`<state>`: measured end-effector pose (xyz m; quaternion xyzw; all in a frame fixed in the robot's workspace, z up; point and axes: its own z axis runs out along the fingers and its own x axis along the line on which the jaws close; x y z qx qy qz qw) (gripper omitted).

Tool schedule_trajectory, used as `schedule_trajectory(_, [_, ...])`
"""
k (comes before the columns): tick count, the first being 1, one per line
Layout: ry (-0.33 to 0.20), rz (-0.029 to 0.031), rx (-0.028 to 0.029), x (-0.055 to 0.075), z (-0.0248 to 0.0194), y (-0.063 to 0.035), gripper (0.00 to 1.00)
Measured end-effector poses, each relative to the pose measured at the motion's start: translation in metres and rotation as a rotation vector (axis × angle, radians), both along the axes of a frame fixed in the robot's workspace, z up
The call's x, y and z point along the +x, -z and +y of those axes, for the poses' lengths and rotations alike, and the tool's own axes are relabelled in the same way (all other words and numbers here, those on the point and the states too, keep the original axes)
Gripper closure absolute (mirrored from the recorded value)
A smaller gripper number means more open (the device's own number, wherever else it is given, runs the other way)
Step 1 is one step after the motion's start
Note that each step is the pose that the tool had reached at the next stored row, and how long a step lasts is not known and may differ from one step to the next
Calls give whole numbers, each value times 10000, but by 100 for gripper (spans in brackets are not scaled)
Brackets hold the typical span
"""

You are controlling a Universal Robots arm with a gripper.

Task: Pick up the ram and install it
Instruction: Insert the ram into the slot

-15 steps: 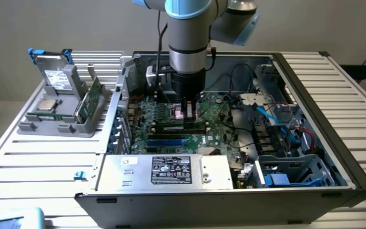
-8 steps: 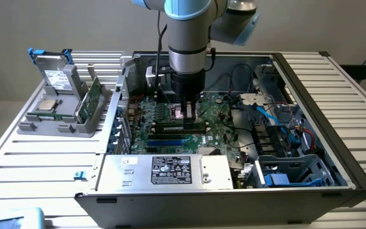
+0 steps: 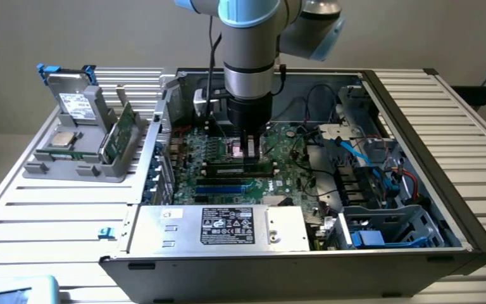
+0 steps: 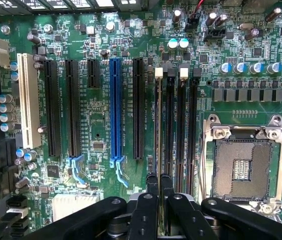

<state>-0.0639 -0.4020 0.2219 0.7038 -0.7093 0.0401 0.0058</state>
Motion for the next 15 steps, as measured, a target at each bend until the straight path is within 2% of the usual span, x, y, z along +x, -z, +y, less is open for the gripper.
schedule_trajectory(2, [0, -3, 1, 0, 0, 1, 84])
schedule_trajectory(3, [0, -3, 1, 0, 0, 0, 78])
schedule_trajectory(5, [0, -4, 4, 4, 1, -24, 78])
schedule_trajectory(9, [0, 3, 0, 52, 0, -137, 78])
schedule_trajectory(11, [-1, 28, 1, 96, 0, -192, 78])
schedule_trajectory(14, [0, 149, 1, 152, 0, -262, 78])
schedule_trajectory(15, [0, 255, 3, 167, 1, -266, 78])
